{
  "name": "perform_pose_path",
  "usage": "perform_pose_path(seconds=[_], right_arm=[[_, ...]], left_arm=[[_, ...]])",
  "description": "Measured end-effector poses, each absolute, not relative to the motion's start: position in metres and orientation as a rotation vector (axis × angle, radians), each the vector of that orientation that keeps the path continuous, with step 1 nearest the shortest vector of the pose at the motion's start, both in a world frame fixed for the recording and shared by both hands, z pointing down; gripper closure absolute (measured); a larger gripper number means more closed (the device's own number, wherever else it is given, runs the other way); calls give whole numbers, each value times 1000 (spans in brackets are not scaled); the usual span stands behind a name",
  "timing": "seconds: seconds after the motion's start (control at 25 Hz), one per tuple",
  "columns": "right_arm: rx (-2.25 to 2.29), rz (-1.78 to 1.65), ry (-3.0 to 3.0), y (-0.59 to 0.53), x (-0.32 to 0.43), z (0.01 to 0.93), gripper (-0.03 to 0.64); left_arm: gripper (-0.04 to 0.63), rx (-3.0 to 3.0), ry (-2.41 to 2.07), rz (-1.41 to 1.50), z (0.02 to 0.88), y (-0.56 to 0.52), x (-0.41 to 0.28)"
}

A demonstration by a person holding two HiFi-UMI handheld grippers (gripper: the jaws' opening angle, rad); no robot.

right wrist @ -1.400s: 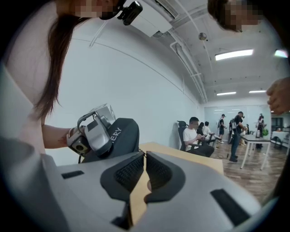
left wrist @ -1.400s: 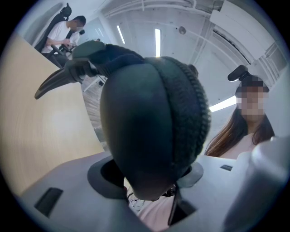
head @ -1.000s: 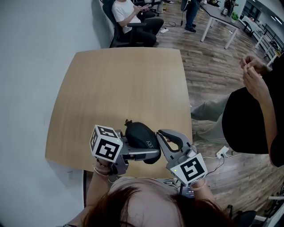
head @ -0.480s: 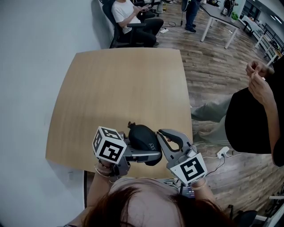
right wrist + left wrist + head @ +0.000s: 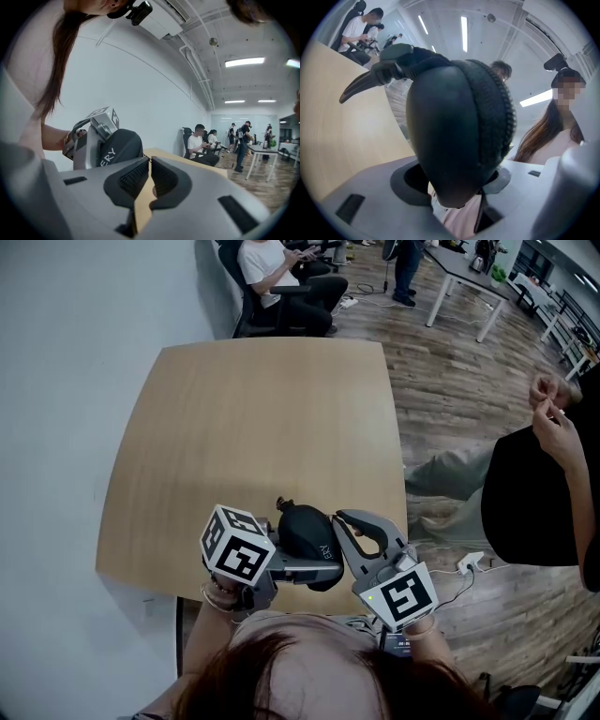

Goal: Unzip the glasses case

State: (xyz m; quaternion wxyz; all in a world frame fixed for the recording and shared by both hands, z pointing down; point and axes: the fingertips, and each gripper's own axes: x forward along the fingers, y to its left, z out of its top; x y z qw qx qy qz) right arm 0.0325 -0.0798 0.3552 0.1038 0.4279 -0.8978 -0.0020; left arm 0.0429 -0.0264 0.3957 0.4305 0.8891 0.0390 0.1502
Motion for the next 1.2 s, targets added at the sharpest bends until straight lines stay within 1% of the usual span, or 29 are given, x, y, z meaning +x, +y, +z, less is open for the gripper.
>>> perform_pose_path(seconds=[0.56, 1.2], right_arm=[[1248, -42, -2639, -80, 33, 355, 599], [1191, -84, -2641, -79, 31, 355, 598]], left_arm=[[342, 2209, 132, 455, 407, -16, 47], [342, 2185, 192, 482, 412, -7, 48]])
